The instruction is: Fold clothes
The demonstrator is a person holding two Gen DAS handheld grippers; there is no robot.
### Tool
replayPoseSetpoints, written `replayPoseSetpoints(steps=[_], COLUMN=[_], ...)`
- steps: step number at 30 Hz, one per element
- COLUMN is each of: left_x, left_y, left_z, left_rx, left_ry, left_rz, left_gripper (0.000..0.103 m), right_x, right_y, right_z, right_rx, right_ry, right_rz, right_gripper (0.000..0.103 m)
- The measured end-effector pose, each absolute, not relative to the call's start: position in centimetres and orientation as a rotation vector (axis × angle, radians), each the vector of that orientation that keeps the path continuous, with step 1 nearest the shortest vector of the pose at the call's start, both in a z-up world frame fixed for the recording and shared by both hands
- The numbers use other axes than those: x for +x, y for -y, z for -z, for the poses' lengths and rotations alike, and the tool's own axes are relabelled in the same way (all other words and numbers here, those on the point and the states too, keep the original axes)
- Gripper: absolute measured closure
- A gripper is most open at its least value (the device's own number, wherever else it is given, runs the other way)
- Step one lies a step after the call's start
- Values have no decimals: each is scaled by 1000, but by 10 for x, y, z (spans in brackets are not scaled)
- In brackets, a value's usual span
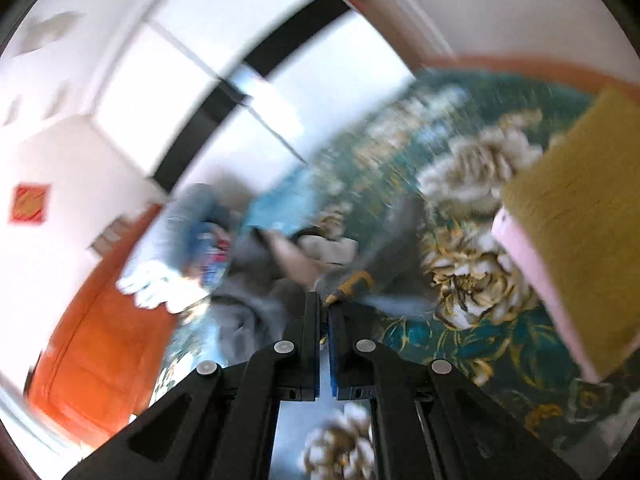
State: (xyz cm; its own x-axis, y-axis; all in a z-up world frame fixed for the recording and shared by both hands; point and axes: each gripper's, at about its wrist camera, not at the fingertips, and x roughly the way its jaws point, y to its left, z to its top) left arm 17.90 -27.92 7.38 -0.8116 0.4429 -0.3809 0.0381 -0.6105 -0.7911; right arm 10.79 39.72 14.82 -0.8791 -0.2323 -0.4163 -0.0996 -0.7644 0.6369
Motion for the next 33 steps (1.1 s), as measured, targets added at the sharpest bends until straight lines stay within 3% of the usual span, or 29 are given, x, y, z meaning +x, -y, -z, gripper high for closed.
replayPoseSetpoints(steps=[4, 8, 11, 17, 20, 22, 24, 31, 33], left_x=[219, 240, 243, 239, 240, 244, 241, 217, 211], left_y=[288, 287, 286, 288, 290, 294, 298, 298, 297], left_z=[-10, 54, 48, 22, 30, 32, 33, 37, 40], left_rx=[-1029, -1199, -1171, -1145, -1162, -1137, -1123, -1142, -1156], left_ry=[1363, 1544, 1554, 1503, 1550, 1575, 1600, 1632, 1655], left_rz=[-2444, -2326, -2322, -2377, -2363, -2370, -2373, -2370, -2362], left_gripper=[95, 95, 95, 92, 83, 58, 49, 48, 49], right_x=[194, 232, 245, 258, 263, 261, 261, 254, 251], right_y=[-397, -414, -419, -413, -415, -417, -420, -434, -440], right_z=[-106, -25, 1, -2, 5, 9, 14, 27, 27], right_rx=[810, 1028, 1051, 1006, 1037, 1062, 1076, 1067, 1050], right_ry=[929, 1173, 1281, 1252, 1261, 1264, 1268, 1368, 1389], right_rz=[2830, 2737, 2684, 2689, 2672, 2666, 2657, 2614, 2633], right_gripper=[100, 100, 100, 100, 100, 100, 100, 96, 84])
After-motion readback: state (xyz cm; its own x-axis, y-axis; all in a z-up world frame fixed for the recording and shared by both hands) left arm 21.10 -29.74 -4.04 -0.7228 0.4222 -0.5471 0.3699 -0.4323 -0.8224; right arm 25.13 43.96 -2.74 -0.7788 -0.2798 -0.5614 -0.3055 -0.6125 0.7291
